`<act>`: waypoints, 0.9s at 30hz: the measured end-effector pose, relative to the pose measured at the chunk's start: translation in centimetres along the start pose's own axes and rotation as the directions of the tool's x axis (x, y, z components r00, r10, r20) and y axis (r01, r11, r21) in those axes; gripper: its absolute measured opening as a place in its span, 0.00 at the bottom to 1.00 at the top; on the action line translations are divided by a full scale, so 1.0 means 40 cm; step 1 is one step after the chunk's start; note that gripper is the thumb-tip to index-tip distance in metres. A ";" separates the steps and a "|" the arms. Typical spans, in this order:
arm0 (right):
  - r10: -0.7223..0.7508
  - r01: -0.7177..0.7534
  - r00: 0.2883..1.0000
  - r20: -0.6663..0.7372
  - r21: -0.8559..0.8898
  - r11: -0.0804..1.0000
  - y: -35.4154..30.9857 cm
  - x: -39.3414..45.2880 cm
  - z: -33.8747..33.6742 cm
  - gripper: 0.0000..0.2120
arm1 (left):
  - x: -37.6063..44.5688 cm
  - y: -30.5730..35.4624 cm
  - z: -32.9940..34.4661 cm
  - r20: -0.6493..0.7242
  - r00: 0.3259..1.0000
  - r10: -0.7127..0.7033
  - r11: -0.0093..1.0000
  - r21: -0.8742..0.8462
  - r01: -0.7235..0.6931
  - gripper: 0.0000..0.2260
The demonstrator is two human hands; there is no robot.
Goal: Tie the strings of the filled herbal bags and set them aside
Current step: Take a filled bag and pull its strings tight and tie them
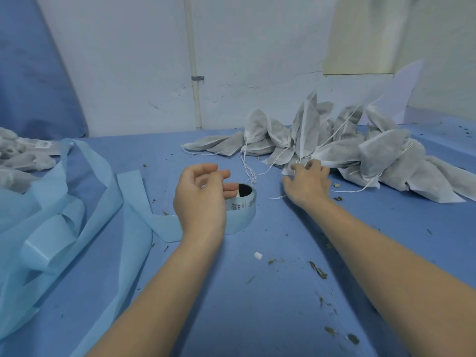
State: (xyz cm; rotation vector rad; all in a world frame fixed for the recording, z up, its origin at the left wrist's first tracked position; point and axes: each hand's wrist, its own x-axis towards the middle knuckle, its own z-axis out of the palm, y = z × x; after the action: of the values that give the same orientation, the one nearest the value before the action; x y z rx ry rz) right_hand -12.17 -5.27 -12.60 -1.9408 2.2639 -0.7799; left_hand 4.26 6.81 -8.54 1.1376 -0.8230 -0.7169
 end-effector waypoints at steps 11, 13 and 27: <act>-0.047 0.062 0.997 0.060 -0.276 0.959 -0.005 0.079 0.002 0.22 | 0.002 -0.004 0.000 -0.014 1.000 0.008 1.000 -0.018 -0.008 0.08; -0.050 0.056 0.998 0.035 -0.218 0.974 -0.008 0.081 -0.003 0.22 | 0.002 -0.005 0.000 -0.012 1.000 0.009 1.000 -0.015 -0.009 0.09; -0.140 0.217 0.976 -0.166 0.733 0.645 0.003 -0.163 -0.167 0.10 | -0.028 0.001 0.012 0.068 0.997 0.024 1.000 0.007 -0.024 0.09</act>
State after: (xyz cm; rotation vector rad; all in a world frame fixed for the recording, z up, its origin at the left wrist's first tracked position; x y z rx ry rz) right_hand -13.37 3.09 -8.63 -1.7056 1.3808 -1.5513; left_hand 3.27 7.53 -8.63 1.1140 -0.8963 -0.7363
